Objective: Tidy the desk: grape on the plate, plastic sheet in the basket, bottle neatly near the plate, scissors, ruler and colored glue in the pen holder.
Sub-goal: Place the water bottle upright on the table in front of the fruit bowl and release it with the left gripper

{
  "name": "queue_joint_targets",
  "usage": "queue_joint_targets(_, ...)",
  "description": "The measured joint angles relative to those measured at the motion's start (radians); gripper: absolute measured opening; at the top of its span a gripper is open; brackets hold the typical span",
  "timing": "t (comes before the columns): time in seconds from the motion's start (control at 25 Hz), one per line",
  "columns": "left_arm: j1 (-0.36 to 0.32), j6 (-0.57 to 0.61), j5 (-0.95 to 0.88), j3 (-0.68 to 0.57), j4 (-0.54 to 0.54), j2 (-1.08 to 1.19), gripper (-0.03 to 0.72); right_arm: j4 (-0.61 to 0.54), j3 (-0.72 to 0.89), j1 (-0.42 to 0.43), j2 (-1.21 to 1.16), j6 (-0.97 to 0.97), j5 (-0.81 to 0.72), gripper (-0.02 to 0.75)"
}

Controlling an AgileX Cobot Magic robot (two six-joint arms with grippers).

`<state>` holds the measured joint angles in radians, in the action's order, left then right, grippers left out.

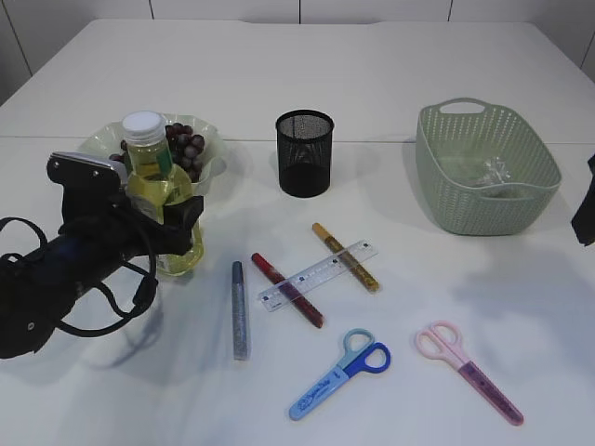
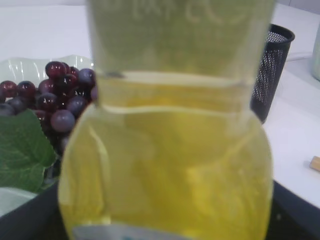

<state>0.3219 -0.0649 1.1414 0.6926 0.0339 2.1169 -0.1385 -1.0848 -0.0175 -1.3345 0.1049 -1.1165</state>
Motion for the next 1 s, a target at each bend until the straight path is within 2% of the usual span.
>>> queue_joint_targets(0.36, -0.003, 0.0, 0.0, -0.058, 0.002, -0.117, 0.645, 0.0, 0.0, 0.0, 0.0, 0.002, 0.0, 0.563)
queue_joint_targets(0.56, -0.005, 0.0, -0.002, -0.102, 0.069, -0.228, 0.645, 0.0, 0.0, 0.0, 0.0, 0.002, 0.0, 0.563)
queue_joint_targets(0.84, -0.005, 0.0, -0.002, -0.105, 0.128, -0.39, 0.624, 0.0, 0.0, 0.0, 0.0, 0.002, -0.004, 0.563)
queue_joint_targets(1.0, -0.005, 0.0, -0.043, -0.106, 0.148, -0.488, 0.583, 0.0, 0.0, 0.0, 0.0, 0.002, -0.015, 0.563)
